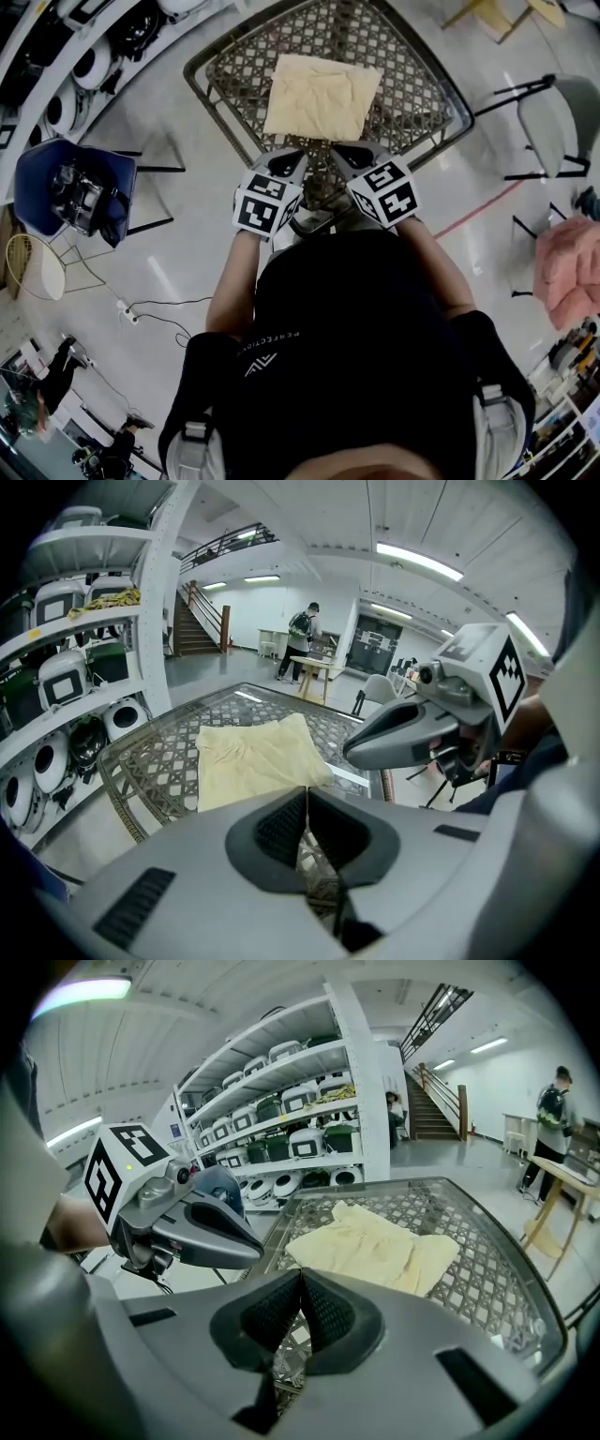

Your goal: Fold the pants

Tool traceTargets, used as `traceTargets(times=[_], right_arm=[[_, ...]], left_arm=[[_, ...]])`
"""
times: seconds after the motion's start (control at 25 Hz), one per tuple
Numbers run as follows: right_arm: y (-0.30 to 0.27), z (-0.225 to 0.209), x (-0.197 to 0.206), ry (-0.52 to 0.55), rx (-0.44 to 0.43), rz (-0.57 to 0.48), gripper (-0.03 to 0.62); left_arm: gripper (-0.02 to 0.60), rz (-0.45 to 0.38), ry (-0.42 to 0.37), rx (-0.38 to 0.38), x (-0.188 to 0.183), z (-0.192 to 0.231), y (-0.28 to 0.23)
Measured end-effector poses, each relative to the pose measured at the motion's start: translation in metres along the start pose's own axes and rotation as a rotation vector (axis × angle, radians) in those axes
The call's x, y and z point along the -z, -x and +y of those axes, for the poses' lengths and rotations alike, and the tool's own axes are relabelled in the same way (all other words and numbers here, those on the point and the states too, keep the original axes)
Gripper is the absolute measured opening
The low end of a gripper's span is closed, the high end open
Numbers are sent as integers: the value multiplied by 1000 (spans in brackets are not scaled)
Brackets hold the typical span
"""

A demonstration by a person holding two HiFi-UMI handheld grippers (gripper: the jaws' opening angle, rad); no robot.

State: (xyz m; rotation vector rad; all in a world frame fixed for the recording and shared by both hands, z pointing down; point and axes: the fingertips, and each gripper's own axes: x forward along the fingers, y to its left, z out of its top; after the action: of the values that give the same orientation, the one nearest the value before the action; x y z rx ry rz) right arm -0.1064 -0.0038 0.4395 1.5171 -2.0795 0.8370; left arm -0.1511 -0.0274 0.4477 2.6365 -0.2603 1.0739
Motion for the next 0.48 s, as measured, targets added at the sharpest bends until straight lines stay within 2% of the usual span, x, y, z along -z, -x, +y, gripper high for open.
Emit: traceTargets(times=[0.48], right_arm=[[-4,8,0,12,-7,-5,32]], left_arm=[[17,9,11,-1,10,2,3]])
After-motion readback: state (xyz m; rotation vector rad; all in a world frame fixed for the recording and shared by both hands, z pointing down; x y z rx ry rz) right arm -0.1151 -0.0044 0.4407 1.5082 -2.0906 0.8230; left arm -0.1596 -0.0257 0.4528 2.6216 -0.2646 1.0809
